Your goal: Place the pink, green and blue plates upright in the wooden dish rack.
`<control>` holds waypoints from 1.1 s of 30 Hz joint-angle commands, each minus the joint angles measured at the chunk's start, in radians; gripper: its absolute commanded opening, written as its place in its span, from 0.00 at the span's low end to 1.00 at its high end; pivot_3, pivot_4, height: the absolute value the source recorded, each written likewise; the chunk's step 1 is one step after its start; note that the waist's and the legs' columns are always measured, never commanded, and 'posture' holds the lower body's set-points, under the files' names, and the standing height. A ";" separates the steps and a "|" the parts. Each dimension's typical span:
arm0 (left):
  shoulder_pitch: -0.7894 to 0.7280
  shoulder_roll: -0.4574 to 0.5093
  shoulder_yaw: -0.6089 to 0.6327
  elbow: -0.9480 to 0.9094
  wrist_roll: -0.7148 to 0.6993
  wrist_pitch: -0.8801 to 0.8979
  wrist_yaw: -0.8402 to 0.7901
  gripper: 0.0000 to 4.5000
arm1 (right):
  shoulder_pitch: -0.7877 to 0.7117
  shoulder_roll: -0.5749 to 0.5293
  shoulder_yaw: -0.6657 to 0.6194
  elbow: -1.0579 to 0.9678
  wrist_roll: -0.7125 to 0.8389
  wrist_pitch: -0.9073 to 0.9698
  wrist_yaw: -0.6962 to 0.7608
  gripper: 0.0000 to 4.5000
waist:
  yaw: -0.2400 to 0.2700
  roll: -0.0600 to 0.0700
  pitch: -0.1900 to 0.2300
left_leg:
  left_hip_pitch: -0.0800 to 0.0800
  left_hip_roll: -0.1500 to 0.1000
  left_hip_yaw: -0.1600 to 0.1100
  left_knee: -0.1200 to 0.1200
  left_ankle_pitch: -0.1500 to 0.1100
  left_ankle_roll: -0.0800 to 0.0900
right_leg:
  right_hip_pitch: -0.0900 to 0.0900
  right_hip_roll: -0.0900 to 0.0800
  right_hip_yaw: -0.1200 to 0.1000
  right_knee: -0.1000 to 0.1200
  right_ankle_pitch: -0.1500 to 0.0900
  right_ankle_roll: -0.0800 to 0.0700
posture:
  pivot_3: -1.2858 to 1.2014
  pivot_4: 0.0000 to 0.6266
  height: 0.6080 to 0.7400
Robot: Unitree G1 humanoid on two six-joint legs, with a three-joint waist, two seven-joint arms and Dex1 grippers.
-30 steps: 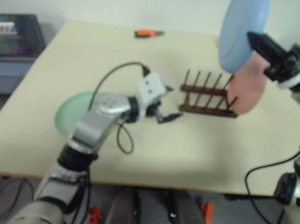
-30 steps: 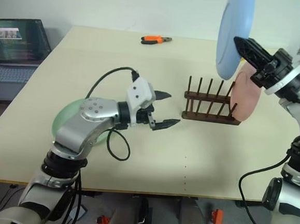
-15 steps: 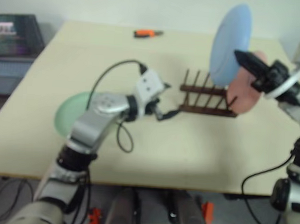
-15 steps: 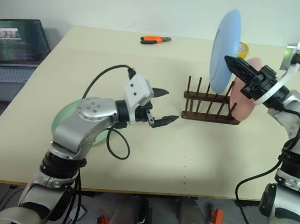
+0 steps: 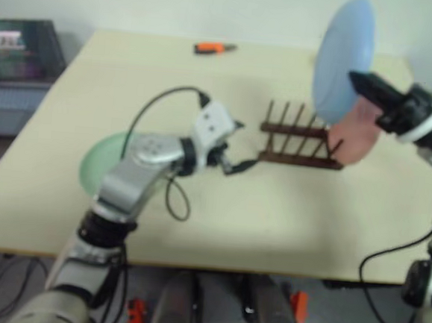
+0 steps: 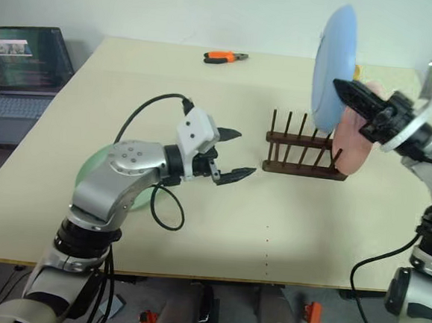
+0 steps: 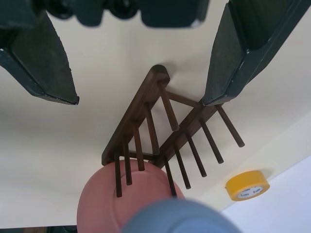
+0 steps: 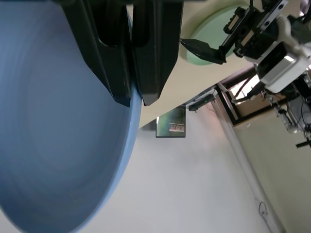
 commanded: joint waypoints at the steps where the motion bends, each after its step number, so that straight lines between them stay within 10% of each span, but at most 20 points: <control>1: -0.005 -0.007 0.015 -0.025 -0.005 -0.022 0.013 1.00 | -0.051 -0.075 -0.081 -0.015 0.005 -0.053 0.021 0.00 | 0.000 0.000 0.000 | 0.000 0.000 0.000 0.000 0.000 0.000 | 0.000 0.000 0.000 0.000 0.000 0.001 | 0.52 0.24 1.00; 15: -0.021 0.039 0.047 0.026 -0.003 -0.054 -0.008 1.00 | 0.360 -0.393 0.028 0.192 -0.514 -0.393 0.177 0.00 | -0.001 0.000 0.000 | 0.001 0.000 0.001 0.000 0.000 0.000 | 0.000 0.000 0.001 0.000 -0.002 0.004 | 0.52 0.24 1.00; 33: 0.025 0.110 0.087 0.008 0.000 -0.040 0.017 1.00 | 0.409 -0.362 0.323 0.362 -0.855 -0.542 0.164 0.00 | -0.003 0.001 0.000 | 0.004 -0.001 0.002 0.001 0.000 0.000 | 0.001 0.000 0.002 0.001 -0.002 0.005 | 0.52 0.24 1.00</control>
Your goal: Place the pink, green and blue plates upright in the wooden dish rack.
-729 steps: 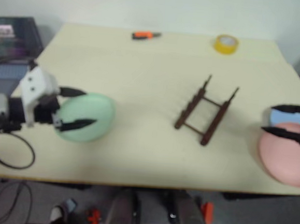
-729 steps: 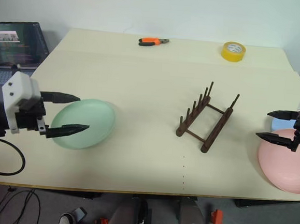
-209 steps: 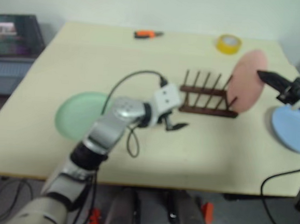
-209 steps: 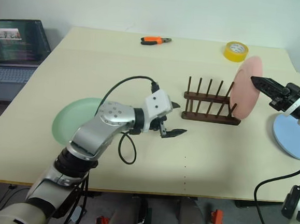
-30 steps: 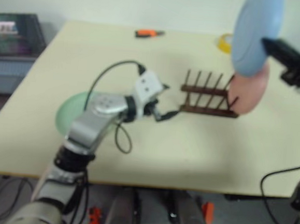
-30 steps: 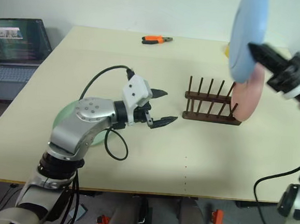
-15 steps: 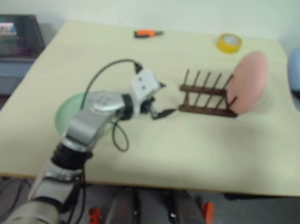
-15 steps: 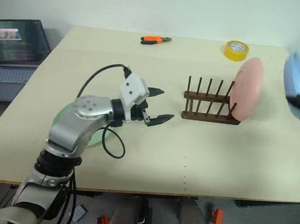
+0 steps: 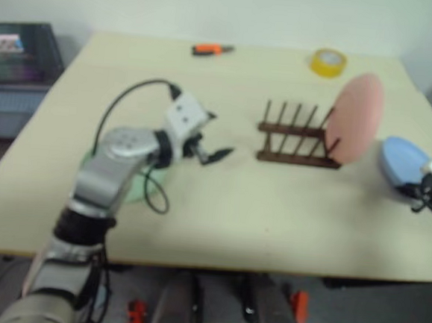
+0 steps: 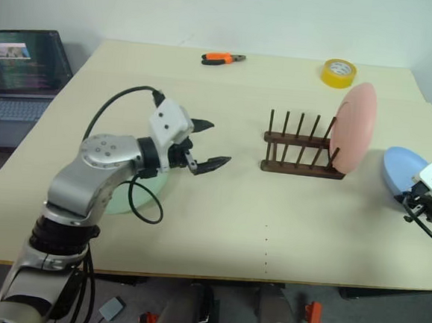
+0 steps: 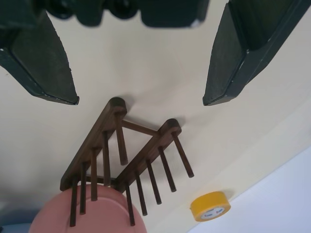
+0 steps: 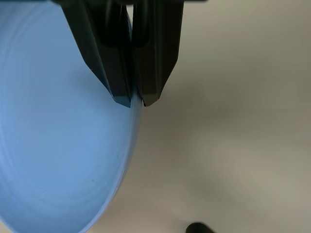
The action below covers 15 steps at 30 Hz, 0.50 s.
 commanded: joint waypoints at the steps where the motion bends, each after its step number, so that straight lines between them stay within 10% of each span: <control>1: -0.004 -0.003 0.010 -0.038 -0.001 -0.001 0.013 1.00 | -0.022 -0.017 0.029 0.025 -0.062 -0.048 -0.002 0.00 | 0.001 -0.001 0.000 | 0.000 0.000 0.000 0.000 0.000 0.000 | 0.000 0.000 0.000 0.000 0.000 0.000 | 0.52 0.24 1.00; 3: -0.005 0.001 0.012 -0.034 -0.001 -0.001 0.013 1.00 | -0.030 -0.016 0.033 0.037 -0.070 -0.051 0.005 0.00 | 0.002 0.000 0.000 | 0.000 0.000 0.000 0.000 0.000 0.000 | 0.000 0.000 -0.001 0.000 0.000 0.000 | 0.52 0.24 1.00; 15: -0.020 0.118 0.141 0.025 -0.032 0.031 -0.001 1.00 | -0.017 -0.039 0.008 0.056 -0.071 -0.050 0.025 0.94 | 0.000 0.000 0.000 | 0.000 0.000 0.000 0.000 0.000 0.000 | 0.000 0.000 -0.001 0.001 0.000 0.000 | 0.52 0.24 1.00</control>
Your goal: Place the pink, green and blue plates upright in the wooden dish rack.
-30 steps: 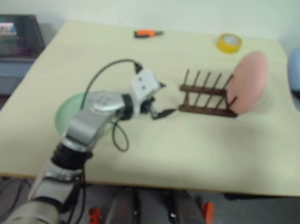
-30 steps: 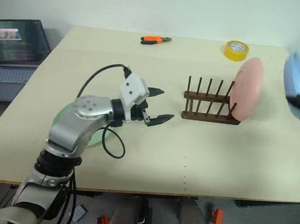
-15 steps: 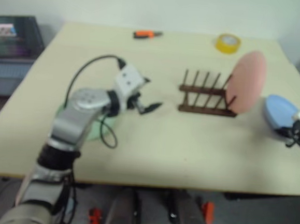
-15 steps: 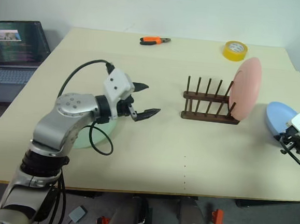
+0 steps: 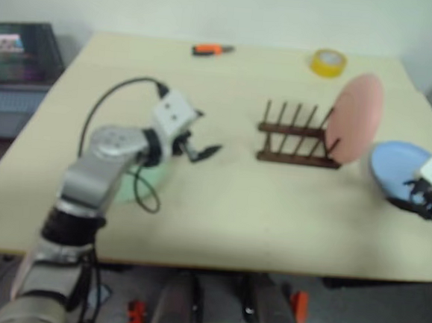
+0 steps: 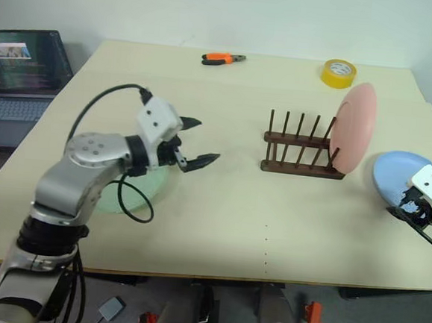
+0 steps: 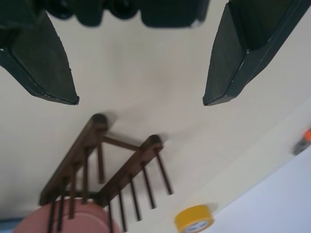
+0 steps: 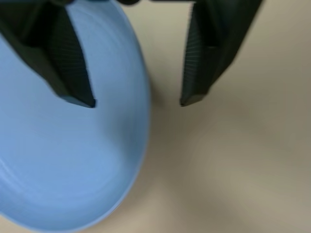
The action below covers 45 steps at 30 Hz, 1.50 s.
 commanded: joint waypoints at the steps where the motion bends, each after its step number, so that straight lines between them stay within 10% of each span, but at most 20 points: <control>1: -0.032 0.064 0.116 0.022 -0.033 0.029 -0.013 1.00 | 0.003 -0.050 -0.049 0.006 -0.015 -0.028 -0.003 0.99 | 0.000 0.000 0.000 | 0.000 0.000 0.000 0.000 0.000 0.000 | 0.000 0.000 0.000 0.000 0.000 0.000 | 0.52 0.24 1.00; 12: 0.114 0.447 0.365 0.421 0.001 0.110 -0.051 1.00 | 0.020 -0.158 -0.492 -0.328 0.330 0.045 0.240 0.99 | -0.014 0.000 0.000 | 0.004 0.003 0.001 -0.005 0.000 0.000 | 0.000 0.000 -0.002 0.001 -0.002 -0.003 | 0.52 0.24 1.00; 35: 0.137 0.231 0.252 0.638 -0.008 0.144 -0.016 1.00 | -0.181 0.050 -0.171 -0.778 0.551 0.263 0.070 0.99 | 0.008 -0.012 -0.003 | -0.005 0.002 0.001 -0.002 0.000 0.000 | -0.005 -0.014 -0.007 0.002 0.000 -0.010 | 0.52 0.24 1.00; 45: 0.085 0.225 0.310 0.505 -0.076 0.210 0.007 0.32 | -0.219 0.087 -0.075 -0.793 0.528 0.263 0.041 1.00 | 0.006 -0.012 -0.004 | -0.004 0.001 0.002 -0.001 0.000 0.000 | -0.005 -0.015 -0.007 0.002 0.002 -0.008 | 0.52 0.24 1.00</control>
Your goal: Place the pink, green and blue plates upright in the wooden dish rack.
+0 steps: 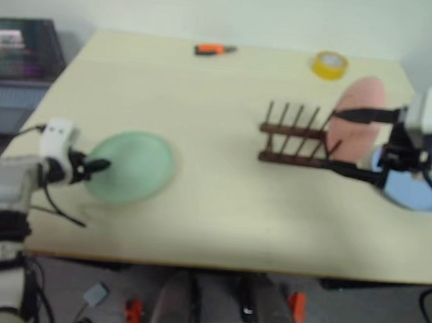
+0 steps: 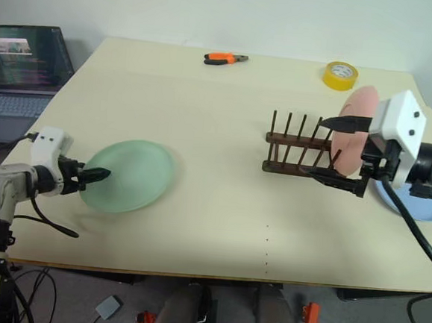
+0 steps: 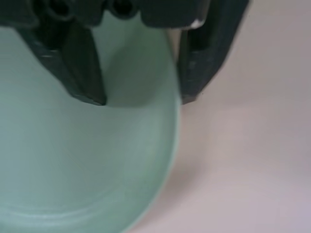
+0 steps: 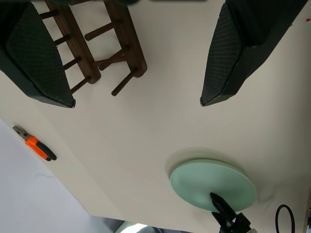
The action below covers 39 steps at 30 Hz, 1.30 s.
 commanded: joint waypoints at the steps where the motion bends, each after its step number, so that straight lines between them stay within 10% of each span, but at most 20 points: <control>1: -0.047 -0.011 0.037 -0.100 -0.038 0.039 0.018 0.24 | -0.036 0.011 0.024 -0.018 -0.026 -0.008 -0.015 1.00 | 0.001 0.000 0.000 | 0.000 0.000 0.000 0.000 0.000 0.000 | 0.000 0.000 0.000 0.000 0.000 0.000 | 0.52 0.24 1.00; 4: -0.117 -0.036 0.067 -0.149 -0.073 0.077 0.053 0.01 | -0.064 0.037 0.086 -0.023 -0.066 -0.023 -0.016 1.00 | 0.005 -0.001 0.000 | -0.002 0.000 -0.001 0.000 0.000 0.000 | -0.001 0.000 0.000 0.000 0.000 0.000 | 0.52 0.24 1.00; 23: -0.508 -0.207 0.002 -0.259 -0.054 0.184 0.316 0.01 | -0.387 0.562 0.670 0.235 -0.702 -0.207 -0.291 1.00 | -0.003 -0.002 0.000 | -0.001 0.000 0.001 0.002 0.001 -0.001 | -0.003 0.011 0.002 0.007 0.001 0.001 | 0.52 0.24 1.00; 34: -0.531 -0.294 -0.004 -0.356 -0.080 0.287 0.369 0.01 | -0.404 0.716 0.712 0.388 -0.853 -0.303 -0.342 1.00 | -0.006 -0.002 0.000 | 0.000 0.000 0.000 0.002 0.002 -0.004 | -0.004 0.011 0.002 0.012 0.000 0.001 | 0.52 0.24 1.00; 39: -0.531 -0.302 0.005 -0.378 -0.089 0.317 0.379 0.00 | -0.408 0.752 0.705 0.450 -0.894 -0.363 -0.368 0.70 | -0.007 -0.002 0.000 | 0.001 0.000 -0.001 0.002 0.003 -0.005 | -0.004 0.012 0.002 0.013 0.000 0.000 | 0.52 0.24 1.00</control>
